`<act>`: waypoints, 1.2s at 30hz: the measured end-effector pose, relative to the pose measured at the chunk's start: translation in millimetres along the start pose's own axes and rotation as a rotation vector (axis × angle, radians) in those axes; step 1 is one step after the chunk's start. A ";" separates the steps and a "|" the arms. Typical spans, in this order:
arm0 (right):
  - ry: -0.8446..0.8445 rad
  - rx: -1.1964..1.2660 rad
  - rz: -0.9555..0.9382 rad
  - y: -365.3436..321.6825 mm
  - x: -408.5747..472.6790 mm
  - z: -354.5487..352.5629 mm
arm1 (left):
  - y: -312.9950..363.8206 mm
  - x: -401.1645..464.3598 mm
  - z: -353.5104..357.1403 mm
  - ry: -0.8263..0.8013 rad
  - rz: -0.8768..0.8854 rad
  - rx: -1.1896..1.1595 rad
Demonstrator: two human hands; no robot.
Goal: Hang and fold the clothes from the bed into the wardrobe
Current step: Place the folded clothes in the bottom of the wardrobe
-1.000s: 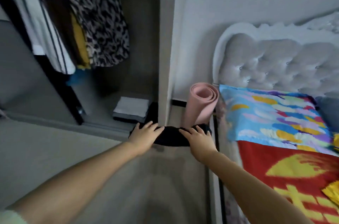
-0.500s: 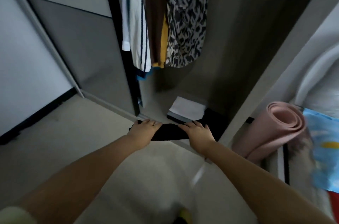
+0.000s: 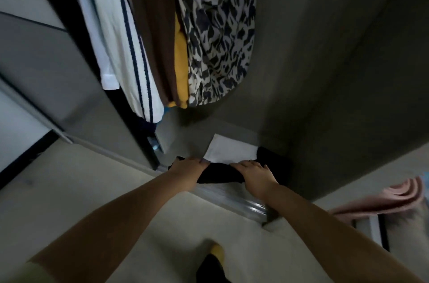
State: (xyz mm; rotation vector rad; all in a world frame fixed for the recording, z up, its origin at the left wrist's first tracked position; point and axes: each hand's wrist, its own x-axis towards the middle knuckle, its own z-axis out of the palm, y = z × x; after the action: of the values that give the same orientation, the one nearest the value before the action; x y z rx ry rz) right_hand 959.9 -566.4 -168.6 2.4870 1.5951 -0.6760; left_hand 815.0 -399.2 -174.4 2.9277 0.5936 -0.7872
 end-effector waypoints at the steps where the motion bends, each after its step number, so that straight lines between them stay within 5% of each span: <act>1: -0.007 0.000 0.011 8.3 17.9 -3.9 | -5.8 20.5 -4.7 -0.013 0.014 0.001; 12: -0.017 0.198 0.136 111.5 205.6 53.2 | -45.7 262.0 36.1 -0.002 0.216 -0.010; 25: 0.188 -0.021 0.373 206.3 397.6 222.3 | -52.4 523.6 202.3 0.428 0.232 0.045; 36: -0.150 0.128 0.242 216.6 401.3 340.3 | -58.2 549.0 320.4 -0.063 0.349 -0.085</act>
State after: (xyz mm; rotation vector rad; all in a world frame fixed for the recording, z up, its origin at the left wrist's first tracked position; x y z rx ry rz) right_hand 1187.2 -436.9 -673.9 2.5887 1.2108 -0.9269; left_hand 1078.8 -200.1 -720.4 2.7996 0.1016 -0.7831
